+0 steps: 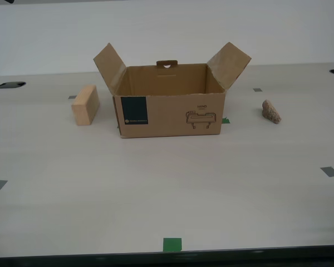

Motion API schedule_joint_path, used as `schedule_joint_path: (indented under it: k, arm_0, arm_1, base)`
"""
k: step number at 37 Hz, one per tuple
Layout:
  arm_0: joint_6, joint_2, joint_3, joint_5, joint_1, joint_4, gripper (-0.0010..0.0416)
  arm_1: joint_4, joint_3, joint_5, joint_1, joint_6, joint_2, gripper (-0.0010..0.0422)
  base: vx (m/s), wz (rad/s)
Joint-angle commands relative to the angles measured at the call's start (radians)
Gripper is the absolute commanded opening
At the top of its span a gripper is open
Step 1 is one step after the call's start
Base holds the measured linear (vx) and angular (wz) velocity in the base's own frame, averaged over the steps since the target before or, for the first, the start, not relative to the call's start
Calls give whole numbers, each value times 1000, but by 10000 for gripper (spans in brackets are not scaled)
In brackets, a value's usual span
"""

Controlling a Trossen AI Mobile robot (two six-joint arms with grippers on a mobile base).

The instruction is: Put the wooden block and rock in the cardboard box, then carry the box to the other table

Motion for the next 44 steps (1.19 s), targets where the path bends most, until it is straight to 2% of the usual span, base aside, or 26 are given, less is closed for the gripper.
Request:
schedule_joint_path:
  k: [1, 17, 24, 32, 38, 44]
  arm_0:
    - [3, 0, 0, -2, 1, 8, 2]
    - [2, 0, 0, -2, 1, 14, 2]
    - [-64, 0, 0, -1, 1, 14, 29]
    - [-67, 0, 0, -2, 1, 14, 114]
    - [-49, 0, 0, -2, 1, 14, 207]
    - [-49, 0, 0, -2, 1, 14, 312]
  arm_1:
    - [-1, 1, 0, 0, 3, 0, 361]
    - [-1, 1, 0, -1, 0, 0, 362]
    - [-1, 1, 0, -1, -3, 0, 362]
    - [-1, 1, 0, -1, -7, 0, 362]
    - [-1, 1, 0, -1, -7, 0, 362]
    - [0, 1, 0, -1, -9, 0, 362]
  base:
    - [0, 0]
    - [0, 0]
    - [0, 0]
    - [0, 0]
    - [0, 0]
    - [0, 0]
